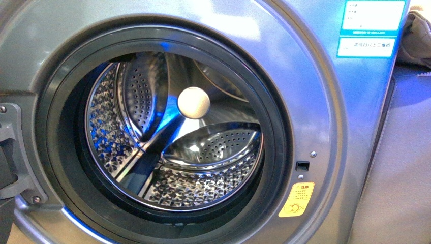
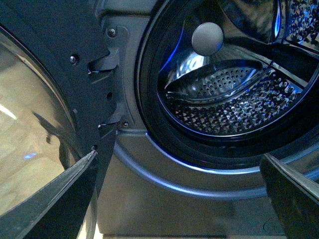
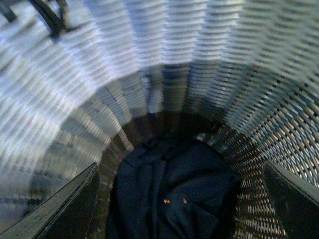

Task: Put clothes into washing machine

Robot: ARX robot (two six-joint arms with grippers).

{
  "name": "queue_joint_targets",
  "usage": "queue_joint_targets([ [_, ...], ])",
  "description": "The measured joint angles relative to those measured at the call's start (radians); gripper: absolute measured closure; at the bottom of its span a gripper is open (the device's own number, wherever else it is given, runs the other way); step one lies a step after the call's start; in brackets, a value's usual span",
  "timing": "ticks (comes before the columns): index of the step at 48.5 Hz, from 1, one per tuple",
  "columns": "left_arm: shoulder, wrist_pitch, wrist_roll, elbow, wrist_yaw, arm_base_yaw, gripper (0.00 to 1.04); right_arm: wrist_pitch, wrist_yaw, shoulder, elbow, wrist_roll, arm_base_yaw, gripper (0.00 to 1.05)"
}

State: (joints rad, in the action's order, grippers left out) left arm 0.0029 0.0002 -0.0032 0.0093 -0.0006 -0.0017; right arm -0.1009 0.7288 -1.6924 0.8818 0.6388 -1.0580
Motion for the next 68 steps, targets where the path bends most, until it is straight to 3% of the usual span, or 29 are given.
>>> queue_joint_targets([
  [8, 0.000, 0.000, 0.000, 0.000, 0.000, 0.000, 0.07, 0.079, -0.072, -0.168, 0.000, 0.114, 0.004, 0.08],
  [27, 0.000, 0.000, 0.000, 0.000, 0.000, 0.000, 0.07, 0.240, -0.206, -0.556, 0.099, 0.137, 0.016, 0.08],
  [50, 0.000, 0.000, 0.000, 0.000, 0.000, 0.000, 0.07, 0.457, -0.185, -0.866, 0.180, 0.036, 0.110, 0.08],
  [68, 0.000, 0.000, 0.000, 0.000, 0.000, 0.000, 0.07, 0.460, -0.185, -1.029, 0.340, -0.055, 0.178, 0.08],
])
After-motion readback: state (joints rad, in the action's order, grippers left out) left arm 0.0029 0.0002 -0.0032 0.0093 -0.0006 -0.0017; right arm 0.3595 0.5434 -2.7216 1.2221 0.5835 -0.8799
